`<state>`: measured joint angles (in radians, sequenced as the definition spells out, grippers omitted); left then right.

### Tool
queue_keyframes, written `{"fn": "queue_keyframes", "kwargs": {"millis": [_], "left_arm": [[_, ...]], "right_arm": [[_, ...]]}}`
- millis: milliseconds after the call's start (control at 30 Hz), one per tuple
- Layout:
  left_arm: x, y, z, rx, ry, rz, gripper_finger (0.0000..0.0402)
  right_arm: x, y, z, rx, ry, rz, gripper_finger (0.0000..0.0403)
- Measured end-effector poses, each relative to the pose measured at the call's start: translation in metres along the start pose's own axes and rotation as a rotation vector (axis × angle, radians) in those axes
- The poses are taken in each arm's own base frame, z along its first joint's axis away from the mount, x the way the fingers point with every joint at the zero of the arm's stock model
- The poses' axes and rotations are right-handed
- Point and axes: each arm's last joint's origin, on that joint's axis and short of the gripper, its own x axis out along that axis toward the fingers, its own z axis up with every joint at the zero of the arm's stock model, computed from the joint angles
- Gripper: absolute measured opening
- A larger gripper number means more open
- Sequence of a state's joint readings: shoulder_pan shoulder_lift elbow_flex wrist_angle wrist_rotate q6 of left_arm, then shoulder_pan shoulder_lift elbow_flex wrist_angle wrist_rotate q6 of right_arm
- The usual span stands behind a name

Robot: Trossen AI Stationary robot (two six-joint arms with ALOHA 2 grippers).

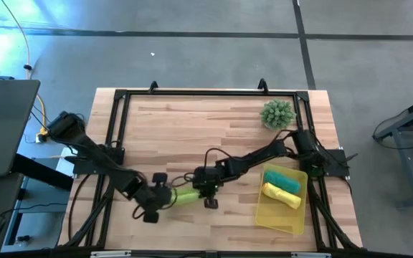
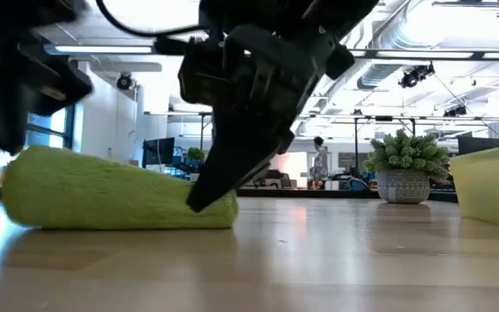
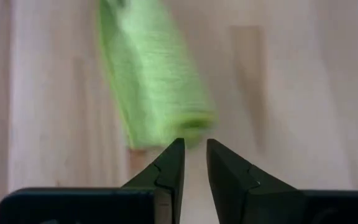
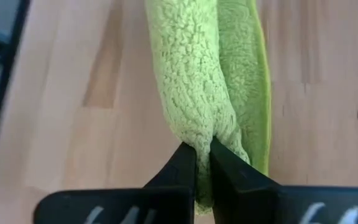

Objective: Roll microfiber towels into tight, uniform cylinder then place into a basket
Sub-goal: Roll the green microfiber cloth

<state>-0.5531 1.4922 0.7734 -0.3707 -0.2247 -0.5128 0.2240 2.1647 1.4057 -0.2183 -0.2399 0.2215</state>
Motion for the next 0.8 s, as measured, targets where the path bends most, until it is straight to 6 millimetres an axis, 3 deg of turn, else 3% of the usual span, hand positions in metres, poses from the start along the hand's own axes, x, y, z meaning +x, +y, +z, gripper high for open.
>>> {"fn": "queue_keyframes", "kwargs": {"millis": [233, 433, 800], "left_arm": [[-0.011, -0.018, -0.002, -0.012, -0.123, 0.012, 0.0056], [-0.006, -0.031, 0.005, 0.075, -0.277, 0.049, 0.0057], [0.023, -0.022, 0.015, 0.155, -0.315, 0.167, 0.0127]], "right_arm": [[-0.004, -0.017, 0.002, 0.222, 0.022, 0.073, 0.0001], [-0.005, -0.02, 0.003, 0.253, 0.024, 0.093, 0.0001], [-0.005, -0.02, 0.003, 0.273, 0.02, 0.083, 0.0012]]}}
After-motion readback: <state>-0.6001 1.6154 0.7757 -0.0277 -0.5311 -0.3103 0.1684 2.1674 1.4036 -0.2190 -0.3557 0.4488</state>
